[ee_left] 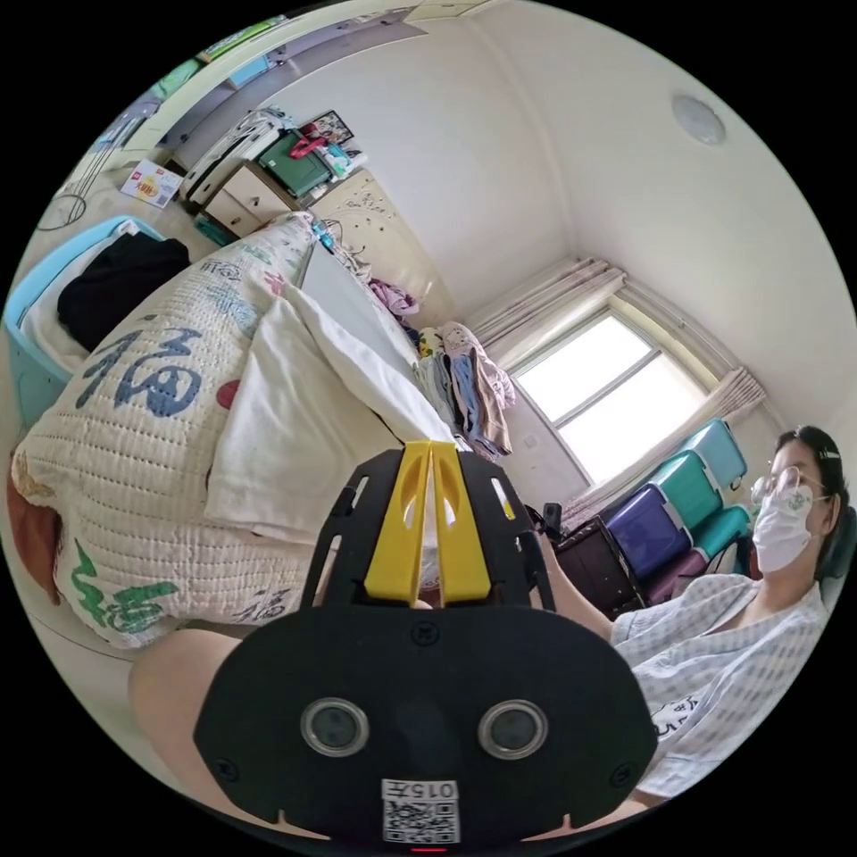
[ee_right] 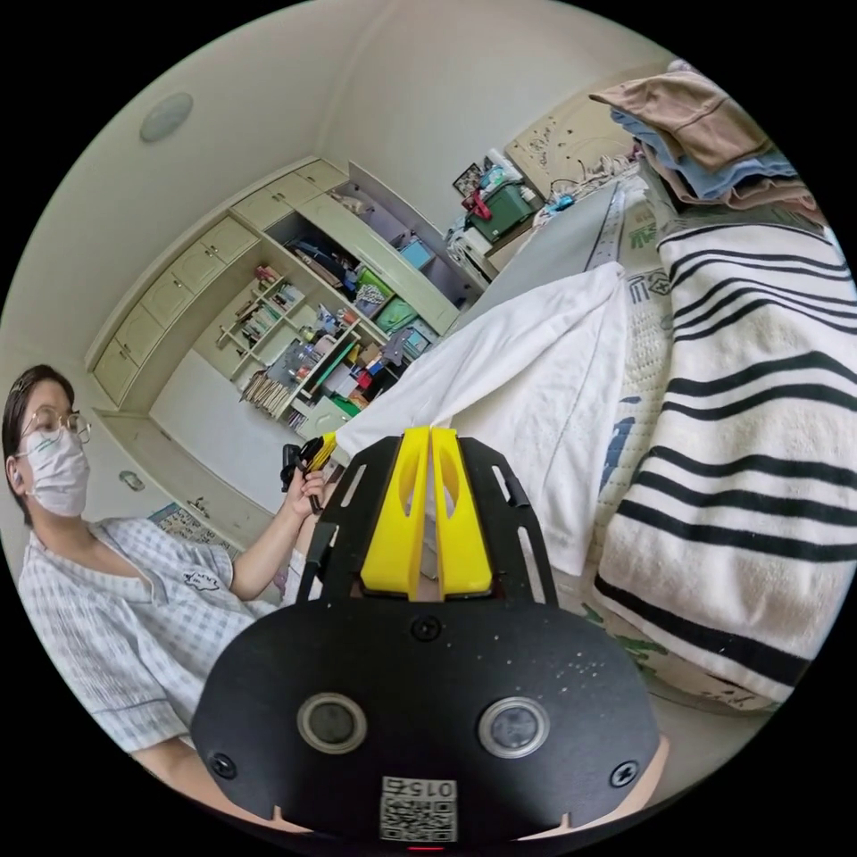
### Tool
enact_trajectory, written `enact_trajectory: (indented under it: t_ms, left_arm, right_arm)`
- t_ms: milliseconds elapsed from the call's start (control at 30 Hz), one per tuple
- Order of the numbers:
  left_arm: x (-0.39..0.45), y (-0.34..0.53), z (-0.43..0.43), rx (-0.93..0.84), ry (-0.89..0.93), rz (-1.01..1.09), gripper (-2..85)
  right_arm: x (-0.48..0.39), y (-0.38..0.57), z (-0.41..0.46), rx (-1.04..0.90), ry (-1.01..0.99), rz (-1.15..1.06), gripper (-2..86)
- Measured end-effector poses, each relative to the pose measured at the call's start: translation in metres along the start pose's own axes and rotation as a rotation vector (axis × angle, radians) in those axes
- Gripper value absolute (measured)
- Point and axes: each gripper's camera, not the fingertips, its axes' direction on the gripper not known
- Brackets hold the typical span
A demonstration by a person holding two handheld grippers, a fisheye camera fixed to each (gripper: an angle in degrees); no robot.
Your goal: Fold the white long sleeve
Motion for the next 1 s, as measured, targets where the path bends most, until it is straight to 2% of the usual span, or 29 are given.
enact_trajectory:
  t_ms: [100,167,367,500,700,833,1000]
  left_arm:
    - [0.000,0.001,0.004,-0.011,-0.040,-0.025,-0.9]
    - [0.000,-0.002,0.021,-0.094,-0.161,-0.035,-0.9]
    - [0.013,-0.006,0.067,-0.274,-0.386,0.024,-0.8]
    - [0.013,-0.001,0.079,-0.269,-0.377,0.017,-0.7]
    - [0.026,-0.003,0.092,-0.226,-0.367,0.008,1.8]
    - [0.068,-0.019,0.109,-0.193,-0.482,0.102,8.2]
    - [0.137,-0.062,0.201,-0.266,-0.473,0.327,9.3]
  right_arm:
    - [0.007,0.009,0.011,-0.074,0.053,0.028,-0.4]
    - [0.024,0.017,0.035,-0.180,0.193,0.103,-0.4]
    - [0.029,0.033,0.057,-0.201,0.211,0.062,-0.4]
    - [0.033,0.043,0.072,-0.217,0.226,0.044,0.0]
    - [0.011,0.067,0.075,-0.135,0.226,-0.147,4.3]
    - [-0.002,0.099,0.068,-0.066,0.410,-0.219,7.6]
    - [0.005,0.129,0.074,-0.059,0.643,-0.207,9.4]
